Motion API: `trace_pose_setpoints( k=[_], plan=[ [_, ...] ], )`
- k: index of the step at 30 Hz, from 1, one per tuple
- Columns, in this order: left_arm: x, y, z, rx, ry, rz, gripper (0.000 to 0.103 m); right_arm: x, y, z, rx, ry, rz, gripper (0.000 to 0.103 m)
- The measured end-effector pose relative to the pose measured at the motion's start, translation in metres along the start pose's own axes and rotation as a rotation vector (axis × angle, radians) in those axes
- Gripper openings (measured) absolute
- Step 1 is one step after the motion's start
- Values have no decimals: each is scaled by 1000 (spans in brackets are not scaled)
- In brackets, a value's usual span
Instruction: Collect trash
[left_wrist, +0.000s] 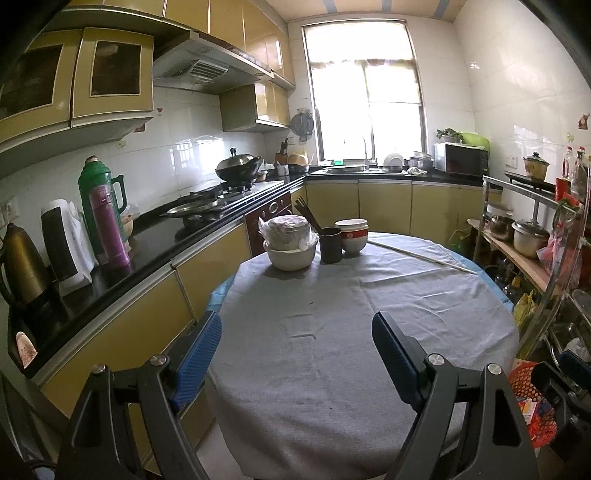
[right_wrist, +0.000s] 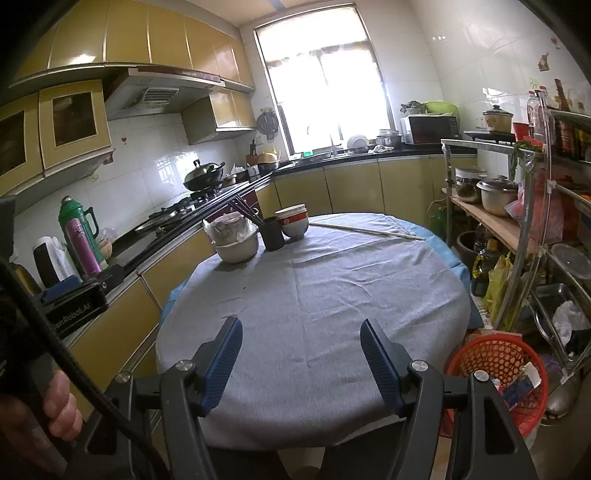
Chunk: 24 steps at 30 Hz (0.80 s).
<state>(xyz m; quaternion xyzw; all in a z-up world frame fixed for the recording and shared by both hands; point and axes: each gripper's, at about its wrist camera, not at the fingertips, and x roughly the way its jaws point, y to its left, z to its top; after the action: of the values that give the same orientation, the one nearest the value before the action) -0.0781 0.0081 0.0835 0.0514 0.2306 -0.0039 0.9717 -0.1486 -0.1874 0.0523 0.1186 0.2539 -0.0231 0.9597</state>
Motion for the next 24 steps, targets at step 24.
trace_pose_setpoints(
  k=[24],
  plan=[
    [10,5,-5,4,26,23,84,25,14,9,-38,12,32,70]
  ],
)
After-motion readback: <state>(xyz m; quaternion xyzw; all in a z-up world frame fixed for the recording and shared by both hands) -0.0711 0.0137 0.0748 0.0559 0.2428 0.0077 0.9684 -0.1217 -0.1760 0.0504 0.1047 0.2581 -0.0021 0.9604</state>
